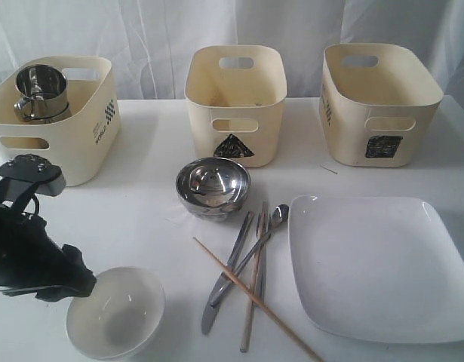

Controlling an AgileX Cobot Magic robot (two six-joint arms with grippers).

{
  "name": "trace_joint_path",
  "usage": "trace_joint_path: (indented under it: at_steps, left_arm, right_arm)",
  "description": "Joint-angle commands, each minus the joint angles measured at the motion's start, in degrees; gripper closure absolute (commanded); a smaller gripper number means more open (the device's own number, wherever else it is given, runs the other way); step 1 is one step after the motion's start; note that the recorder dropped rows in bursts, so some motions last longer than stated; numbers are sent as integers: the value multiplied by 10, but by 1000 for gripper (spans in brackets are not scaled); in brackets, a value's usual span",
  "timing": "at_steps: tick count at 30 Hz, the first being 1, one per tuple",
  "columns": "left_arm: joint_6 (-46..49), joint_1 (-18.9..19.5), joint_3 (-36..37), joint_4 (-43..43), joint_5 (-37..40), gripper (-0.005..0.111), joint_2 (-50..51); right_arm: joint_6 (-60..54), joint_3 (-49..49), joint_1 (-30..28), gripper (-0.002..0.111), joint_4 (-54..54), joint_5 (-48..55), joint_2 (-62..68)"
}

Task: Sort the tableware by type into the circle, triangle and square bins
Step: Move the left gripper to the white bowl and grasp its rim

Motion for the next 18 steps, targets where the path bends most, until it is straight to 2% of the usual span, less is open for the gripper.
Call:
trace_joint_path:
  at_steps: [1,9,11,13,18]
  left_arm:
    - [7,-4,5,-8,-16,43,34]
    - [11,-4,5,-9,-35,43,89]
    - [16,-4,5,-9,-39,46,99]
    - [18,-4,5,-9,-48,56,106]
    - [18,-4,4,-9,-87,101,112]
  right_arm:
    - [3,2,1,108,0,4,-4]
    - [3,2,1,108,0,4,-4]
    - [3,2,1,108,0,4,-4]
    - [3,2,1,108,0,4,-4]
    - [3,2,1,108,0,4,-4]
